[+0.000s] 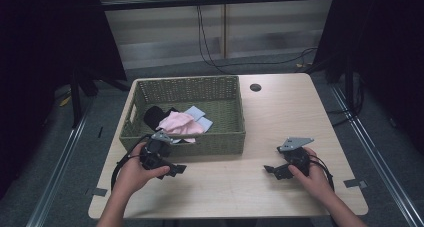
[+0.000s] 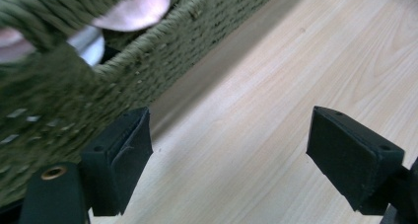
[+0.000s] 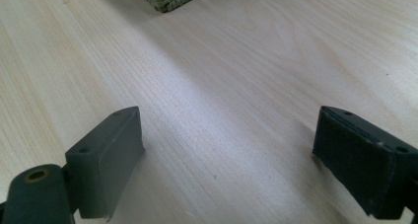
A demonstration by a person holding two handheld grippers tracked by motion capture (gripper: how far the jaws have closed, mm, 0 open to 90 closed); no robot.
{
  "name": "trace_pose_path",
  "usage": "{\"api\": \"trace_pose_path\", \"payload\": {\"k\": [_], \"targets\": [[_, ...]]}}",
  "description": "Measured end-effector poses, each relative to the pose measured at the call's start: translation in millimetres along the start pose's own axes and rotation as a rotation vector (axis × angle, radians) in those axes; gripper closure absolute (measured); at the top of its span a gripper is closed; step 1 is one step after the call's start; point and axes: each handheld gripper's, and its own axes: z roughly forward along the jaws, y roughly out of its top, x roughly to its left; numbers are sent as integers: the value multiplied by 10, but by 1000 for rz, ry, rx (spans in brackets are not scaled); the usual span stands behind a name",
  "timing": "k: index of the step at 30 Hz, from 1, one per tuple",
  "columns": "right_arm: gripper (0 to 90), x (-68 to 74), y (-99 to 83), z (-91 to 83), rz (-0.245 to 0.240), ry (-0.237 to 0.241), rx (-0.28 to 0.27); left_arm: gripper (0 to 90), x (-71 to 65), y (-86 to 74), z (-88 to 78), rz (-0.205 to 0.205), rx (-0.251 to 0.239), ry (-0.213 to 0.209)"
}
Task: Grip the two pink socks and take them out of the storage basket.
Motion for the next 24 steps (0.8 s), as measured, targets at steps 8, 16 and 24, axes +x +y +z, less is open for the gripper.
{"api": "trace_pose_path", "payload": {"k": [8,16,24], "targets": [[107,0,0,0,0,0,0,174,74,55,-110,-28,5,5],[108,0,0,0,0,0,0,180,122,164,-175,-26,26,-2],[108,0,0,0,0,0,0,180,140,239,-252,-35,39,-12]]}}
